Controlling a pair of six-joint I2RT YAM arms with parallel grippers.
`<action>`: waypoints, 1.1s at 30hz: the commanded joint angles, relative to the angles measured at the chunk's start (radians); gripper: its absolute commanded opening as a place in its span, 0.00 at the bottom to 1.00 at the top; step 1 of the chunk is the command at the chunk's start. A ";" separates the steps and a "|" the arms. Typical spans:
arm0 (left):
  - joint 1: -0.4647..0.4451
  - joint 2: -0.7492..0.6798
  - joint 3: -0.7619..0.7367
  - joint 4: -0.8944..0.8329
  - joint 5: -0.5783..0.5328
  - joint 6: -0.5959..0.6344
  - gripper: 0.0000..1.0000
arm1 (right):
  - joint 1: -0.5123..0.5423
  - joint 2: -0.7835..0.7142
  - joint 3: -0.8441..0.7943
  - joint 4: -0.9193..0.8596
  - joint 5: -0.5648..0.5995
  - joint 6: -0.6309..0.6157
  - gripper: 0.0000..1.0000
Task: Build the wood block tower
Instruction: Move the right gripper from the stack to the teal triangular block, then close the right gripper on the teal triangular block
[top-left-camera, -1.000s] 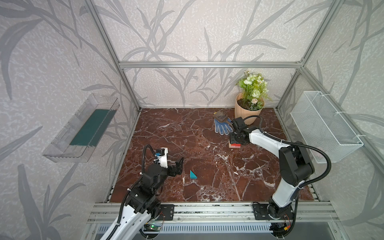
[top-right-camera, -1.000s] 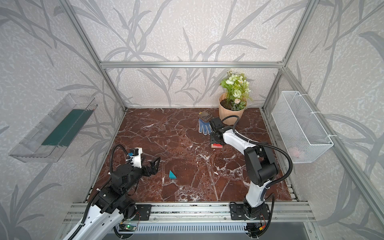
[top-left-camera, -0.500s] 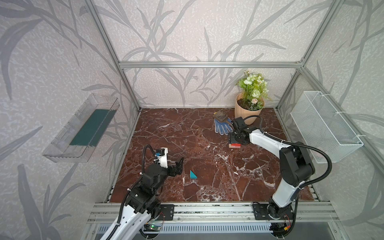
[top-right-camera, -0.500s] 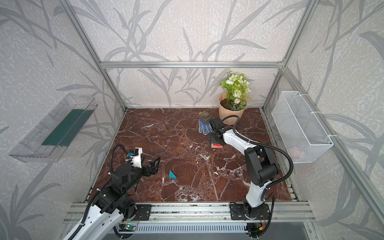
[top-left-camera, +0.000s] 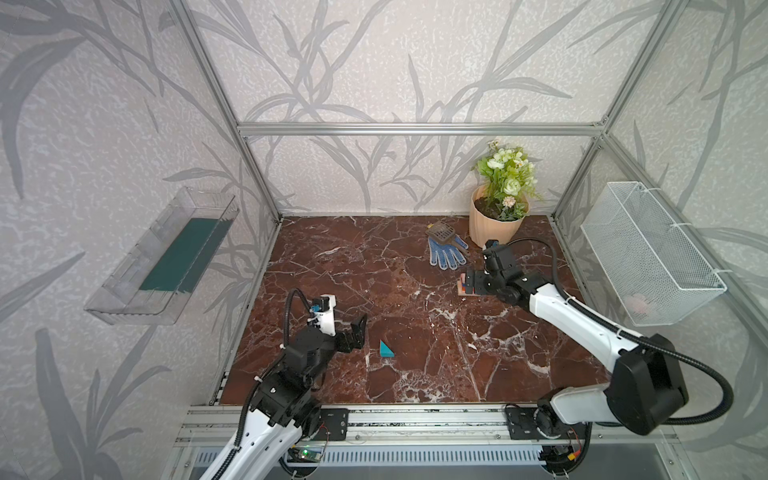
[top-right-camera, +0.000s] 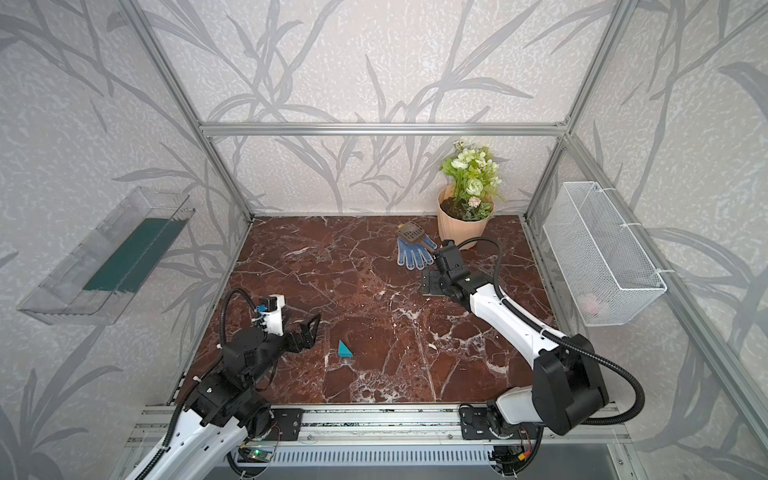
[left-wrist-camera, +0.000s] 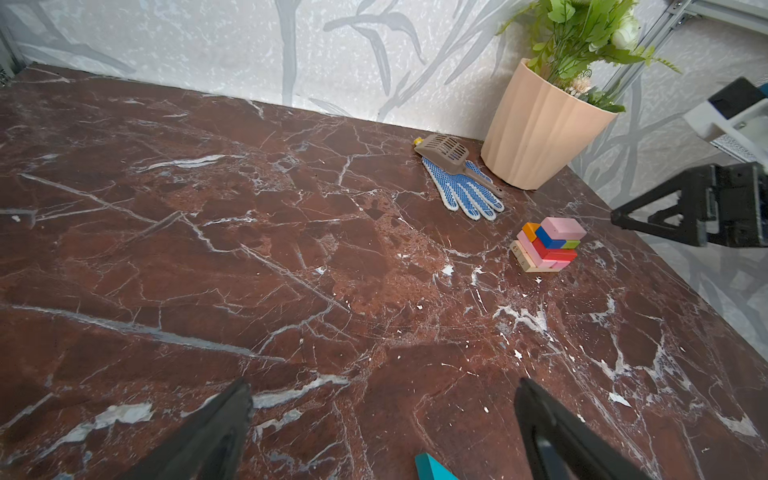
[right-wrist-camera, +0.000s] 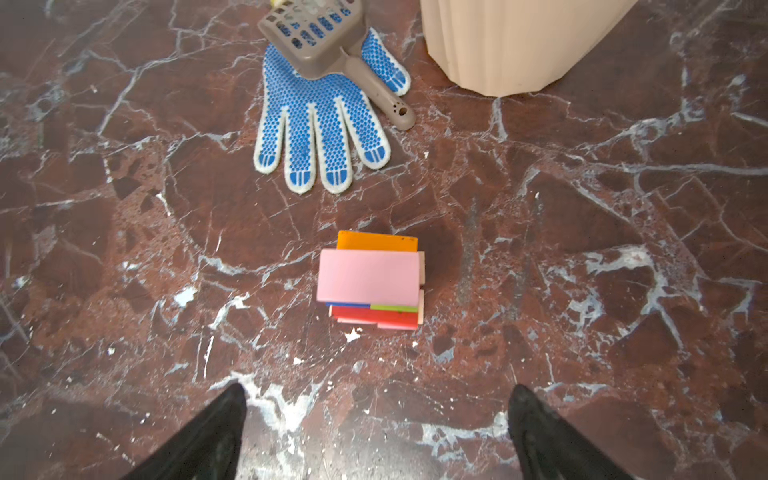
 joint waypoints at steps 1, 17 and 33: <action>-0.002 0.003 -0.002 -0.005 -0.057 -0.005 0.99 | 0.119 -0.071 -0.052 0.062 0.007 0.020 0.97; -0.001 -0.011 0.017 -0.103 -0.270 -0.087 0.99 | 0.735 0.257 -0.064 0.386 0.019 -0.041 0.86; -0.001 -0.001 0.017 -0.098 -0.288 -0.093 0.99 | 0.753 0.529 0.081 0.448 -0.015 -0.016 0.64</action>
